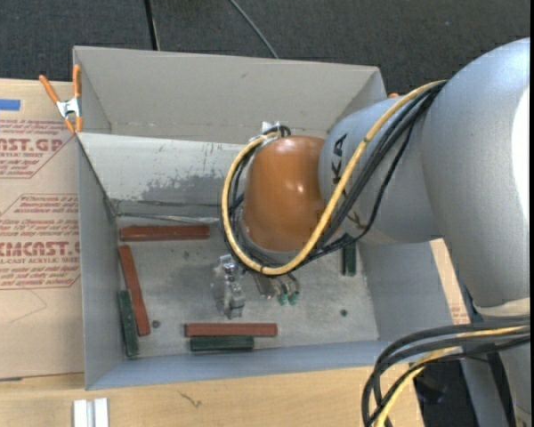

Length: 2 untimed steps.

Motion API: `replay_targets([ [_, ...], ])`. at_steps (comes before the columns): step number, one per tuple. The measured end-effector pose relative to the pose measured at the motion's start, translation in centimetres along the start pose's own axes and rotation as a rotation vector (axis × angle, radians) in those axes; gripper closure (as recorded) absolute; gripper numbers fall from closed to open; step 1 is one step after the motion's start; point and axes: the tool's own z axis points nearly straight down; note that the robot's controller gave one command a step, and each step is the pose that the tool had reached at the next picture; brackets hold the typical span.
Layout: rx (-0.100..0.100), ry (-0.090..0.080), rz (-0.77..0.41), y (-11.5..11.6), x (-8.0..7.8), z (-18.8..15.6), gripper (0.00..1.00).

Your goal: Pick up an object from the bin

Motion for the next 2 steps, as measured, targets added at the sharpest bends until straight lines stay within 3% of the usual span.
replay_targets([
  [1,0.001,-0.011,0.047,3.2,-1.4,-3.5,1.00],
  [2,0.003,-0.003,0.230,-4.3,0.4,2.1,0.00],
])
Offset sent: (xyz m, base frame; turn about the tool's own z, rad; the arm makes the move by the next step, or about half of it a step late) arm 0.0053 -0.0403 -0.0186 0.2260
